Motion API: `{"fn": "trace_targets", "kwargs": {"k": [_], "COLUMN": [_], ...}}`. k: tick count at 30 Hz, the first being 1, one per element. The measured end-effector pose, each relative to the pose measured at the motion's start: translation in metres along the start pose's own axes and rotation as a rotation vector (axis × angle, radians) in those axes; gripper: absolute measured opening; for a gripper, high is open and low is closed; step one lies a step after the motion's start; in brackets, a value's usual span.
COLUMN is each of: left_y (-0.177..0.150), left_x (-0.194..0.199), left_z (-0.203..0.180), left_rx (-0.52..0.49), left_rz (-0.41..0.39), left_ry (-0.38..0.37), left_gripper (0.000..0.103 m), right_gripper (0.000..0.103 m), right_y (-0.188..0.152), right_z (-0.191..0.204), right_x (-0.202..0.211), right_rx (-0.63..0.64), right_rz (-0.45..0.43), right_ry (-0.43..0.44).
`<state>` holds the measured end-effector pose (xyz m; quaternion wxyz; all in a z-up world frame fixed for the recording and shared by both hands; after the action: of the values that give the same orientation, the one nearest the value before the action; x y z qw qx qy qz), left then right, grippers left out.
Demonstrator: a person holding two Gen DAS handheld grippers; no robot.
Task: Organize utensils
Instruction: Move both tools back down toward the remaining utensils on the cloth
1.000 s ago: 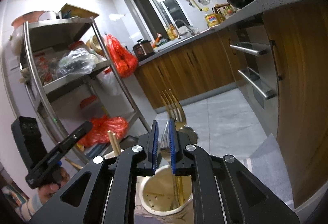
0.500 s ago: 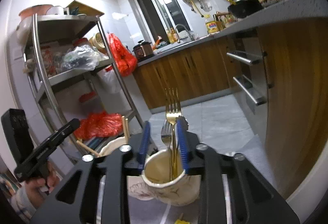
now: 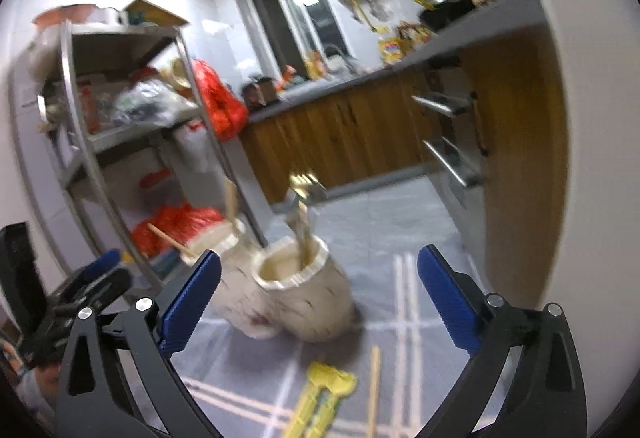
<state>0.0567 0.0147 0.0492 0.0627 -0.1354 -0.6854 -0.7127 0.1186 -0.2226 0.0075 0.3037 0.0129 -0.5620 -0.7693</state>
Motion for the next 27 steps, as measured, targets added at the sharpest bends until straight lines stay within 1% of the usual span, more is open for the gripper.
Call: {"fn": "trace_targets", "kwargs": {"k": [4, 8, 13, 15, 19, 27], "left_y": [-0.025, -0.042, -0.058, -0.062, -0.067, -0.07], "left_x": [-0.001, -0.002, -0.007, -0.008, -0.009, -0.009], "left_z": [-0.011, -0.017, -0.016, -0.013, -0.011, -0.015], "left_rx": [0.017, 0.036, 0.071, 0.095, 0.116, 0.081], "left_rz": [0.067, 0.105, 0.175, 0.192, 0.212, 0.213], "left_ry": [-0.026, -0.039, -0.042, -0.05, -0.064, -0.046], "left_gripper": [0.097, 0.097, 0.097, 0.097, 0.097, 0.097], "right_gripper": [0.098, 0.098, 0.098, 0.098, 0.098, 0.098], "right_y": [-0.02, -0.039, -0.062, -0.068, -0.077, -0.088], "right_z": [-0.011, -0.009, 0.001, 0.004, 0.009, 0.019], "right_x": [-0.003, -0.001, -0.001, -0.001, -0.005, -0.016], "right_rx": [-0.013, 0.016, 0.059, 0.082, 0.123, 0.172], "right_rz": [0.066, 0.114, 0.176, 0.188, 0.217, 0.289], "right_ry": [-0.079, -0.142, -0.181, -0.194, -0.241, -0.244]}}
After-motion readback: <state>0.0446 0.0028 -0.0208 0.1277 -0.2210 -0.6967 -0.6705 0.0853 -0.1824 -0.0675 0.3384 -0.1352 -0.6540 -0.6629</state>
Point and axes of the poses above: each gripper's, at about its wrist camera, not at the fingertips, and x roughly against the way its jaws point, z to its left, y to its top, the point moved 3 cm from there along -x, roughly the way its jaws point, and after that the axes turned 2 degrees about -z, right-handed, at the moved point
